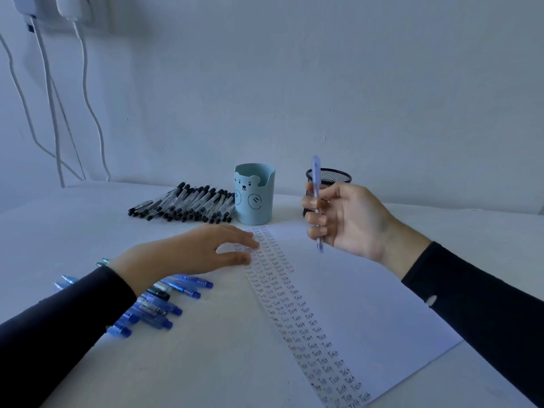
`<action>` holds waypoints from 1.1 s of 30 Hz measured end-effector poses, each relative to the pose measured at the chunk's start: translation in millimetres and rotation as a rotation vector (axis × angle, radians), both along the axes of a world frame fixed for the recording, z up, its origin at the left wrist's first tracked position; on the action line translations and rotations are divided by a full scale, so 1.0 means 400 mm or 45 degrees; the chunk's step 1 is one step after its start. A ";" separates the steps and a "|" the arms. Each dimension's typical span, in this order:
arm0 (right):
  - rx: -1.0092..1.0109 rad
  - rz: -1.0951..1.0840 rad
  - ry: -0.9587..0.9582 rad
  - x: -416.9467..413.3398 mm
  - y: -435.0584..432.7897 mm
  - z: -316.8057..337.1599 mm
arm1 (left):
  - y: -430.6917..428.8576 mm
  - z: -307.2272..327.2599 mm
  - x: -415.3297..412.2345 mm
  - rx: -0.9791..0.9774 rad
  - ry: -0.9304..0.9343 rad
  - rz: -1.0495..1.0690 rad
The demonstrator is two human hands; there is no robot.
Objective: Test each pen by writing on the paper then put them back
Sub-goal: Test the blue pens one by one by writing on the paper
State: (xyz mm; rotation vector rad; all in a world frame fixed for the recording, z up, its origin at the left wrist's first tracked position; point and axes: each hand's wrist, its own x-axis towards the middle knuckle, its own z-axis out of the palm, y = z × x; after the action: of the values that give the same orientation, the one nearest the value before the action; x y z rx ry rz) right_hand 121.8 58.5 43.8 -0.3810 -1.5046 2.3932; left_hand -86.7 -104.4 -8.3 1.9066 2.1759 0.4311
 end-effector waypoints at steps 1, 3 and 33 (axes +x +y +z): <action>-0.053 0.020 -0.017 0.002 0.005 -0.001 | 0.001 -0.001 -0.002 0.003 -0.003 0.002; -0.137 0.051 -0.056 0.003 0.016 -0.004 | 0.002 -0.005 -0.005 0.007 -0.013 0.000; 1.848 -0.947 -0.985 0.091 0.260 -0.091 | 0.008 -0.013 -0.016 0.051 -0.044 -0.032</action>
State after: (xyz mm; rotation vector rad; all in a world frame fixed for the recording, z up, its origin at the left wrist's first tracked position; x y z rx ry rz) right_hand 158.4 162.7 7.3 -1.1856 -2.3038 0.2538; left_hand -93.0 -101.2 -13.6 1.9304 2.1351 0.5025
